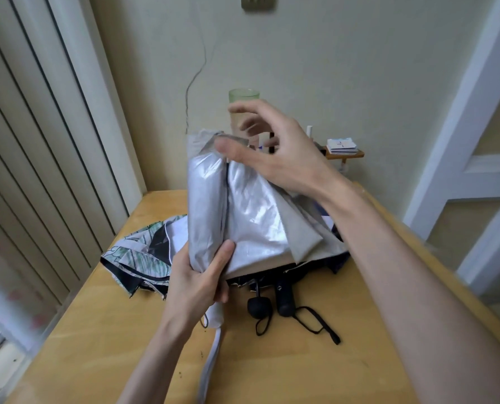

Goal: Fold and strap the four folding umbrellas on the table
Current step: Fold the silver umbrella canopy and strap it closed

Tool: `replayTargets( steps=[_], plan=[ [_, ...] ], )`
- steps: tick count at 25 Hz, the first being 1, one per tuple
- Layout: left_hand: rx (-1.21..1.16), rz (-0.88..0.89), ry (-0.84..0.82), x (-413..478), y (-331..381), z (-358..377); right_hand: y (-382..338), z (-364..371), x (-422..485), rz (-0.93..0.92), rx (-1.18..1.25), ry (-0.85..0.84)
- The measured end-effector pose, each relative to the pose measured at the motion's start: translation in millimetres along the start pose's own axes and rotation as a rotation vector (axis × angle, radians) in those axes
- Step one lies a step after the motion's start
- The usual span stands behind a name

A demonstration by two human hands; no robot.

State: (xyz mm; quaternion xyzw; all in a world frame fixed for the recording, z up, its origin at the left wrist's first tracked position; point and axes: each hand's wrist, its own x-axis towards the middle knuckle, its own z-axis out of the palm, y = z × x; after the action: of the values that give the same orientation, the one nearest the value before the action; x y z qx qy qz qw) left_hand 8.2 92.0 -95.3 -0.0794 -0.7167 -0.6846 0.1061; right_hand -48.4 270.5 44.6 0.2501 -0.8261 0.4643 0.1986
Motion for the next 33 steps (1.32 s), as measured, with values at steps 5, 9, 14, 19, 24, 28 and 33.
replayTargets(
  steps=[5, 9, 14, 19, 24, 28, 33],
  plan=[
    [-0.103, -0.020, 0.136, 5.6, -7.1, -7.6, 19.1, -1.9, -54.2, 0.042, -0.145, -0.074],
    [-0.127, -0.025, 0.163, 5.2, -9.6, -13.1, 38.8, 9.6, -69.6, 0.058, -0.169, 0.097],
    [-0.115, -0.036, 0.152, 5.3, -12.3, -23.4, 56.4, 17.7, -79.2, 0.204, -0.214, 0.275],
    [-0.117, -0.051, 0.135, 7.2, -16.5, -30.9, 50.8, 12.1, -84.9, 0.458, -0.251, 0.109],
    [-0.116, -0.050, 0.135, 7.7, -21.2, -35.6, 59.9, 7.3, -83.7, 0.364, -0.392, 0.346],
    [-0.137, -0.097, 0.103, 10.0, -27.1, -43.7, 64.4, 3.5, -82.9, 0.444, 0.421, 0.103],
    [-0.160, -0.144, 0.003, 12.1, -31.9, -52.8, 61.9, 7.5, -84.7, 0.429, 0.817, -0.039]
  ],
)
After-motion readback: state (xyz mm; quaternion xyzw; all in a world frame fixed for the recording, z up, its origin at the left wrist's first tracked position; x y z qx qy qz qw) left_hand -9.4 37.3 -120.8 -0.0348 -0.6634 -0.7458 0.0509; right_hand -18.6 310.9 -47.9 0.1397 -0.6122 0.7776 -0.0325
